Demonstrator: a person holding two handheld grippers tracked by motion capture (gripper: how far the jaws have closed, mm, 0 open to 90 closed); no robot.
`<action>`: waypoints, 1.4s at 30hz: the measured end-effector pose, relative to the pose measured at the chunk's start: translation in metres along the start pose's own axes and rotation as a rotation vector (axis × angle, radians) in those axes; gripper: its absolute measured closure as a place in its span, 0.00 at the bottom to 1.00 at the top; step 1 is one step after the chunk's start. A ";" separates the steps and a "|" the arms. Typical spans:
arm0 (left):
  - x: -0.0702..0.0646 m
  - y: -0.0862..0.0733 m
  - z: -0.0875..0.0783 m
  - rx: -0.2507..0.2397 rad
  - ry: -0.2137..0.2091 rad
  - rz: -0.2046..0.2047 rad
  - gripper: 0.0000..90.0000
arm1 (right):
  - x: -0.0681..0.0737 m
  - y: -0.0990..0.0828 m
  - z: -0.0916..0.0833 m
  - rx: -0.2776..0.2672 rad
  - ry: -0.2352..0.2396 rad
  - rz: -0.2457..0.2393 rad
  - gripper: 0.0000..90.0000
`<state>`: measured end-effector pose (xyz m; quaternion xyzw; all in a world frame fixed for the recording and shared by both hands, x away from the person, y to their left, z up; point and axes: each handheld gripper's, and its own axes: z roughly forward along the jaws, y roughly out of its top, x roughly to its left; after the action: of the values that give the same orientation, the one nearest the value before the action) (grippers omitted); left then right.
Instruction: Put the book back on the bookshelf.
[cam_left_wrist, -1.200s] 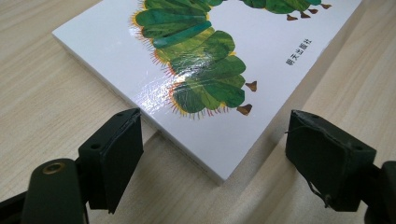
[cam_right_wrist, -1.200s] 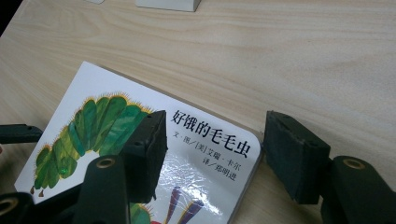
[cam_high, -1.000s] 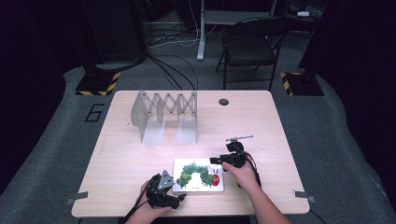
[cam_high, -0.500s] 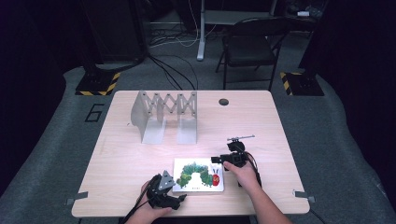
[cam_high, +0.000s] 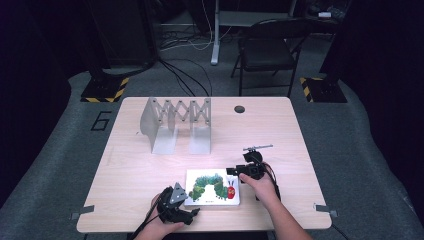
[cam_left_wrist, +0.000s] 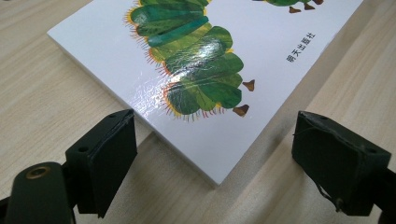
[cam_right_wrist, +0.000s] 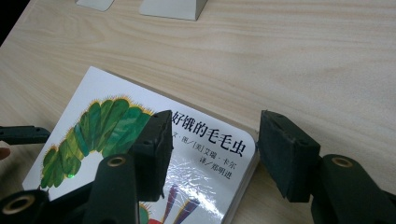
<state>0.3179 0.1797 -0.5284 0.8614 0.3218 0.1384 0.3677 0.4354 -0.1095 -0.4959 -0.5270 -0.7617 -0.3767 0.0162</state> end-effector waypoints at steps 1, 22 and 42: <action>0.000 0.000 0.000 0.000 0.000 -0.001 0.15 | 0.000 0.000 0.000 -0.006 -0.001 -0.011 0.50; -0.004 0.001 0.003 0.010 0.041 -0.029 0.09 | 0.008 0.002 -0.020 -0.062 0.060 0.013 0.50; -0.004 0.002 0.005 0.009 0.078 -0.052 0.03 | 0.014 0.003 -0.022 -0.076 0.121 0.020 0.52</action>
<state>0.3180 0.1731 -0.5308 0.8485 0.3586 0.1609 0.3544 0.4237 -0.1104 -0.4722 -0.5111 -0.7391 -0.4364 0.0460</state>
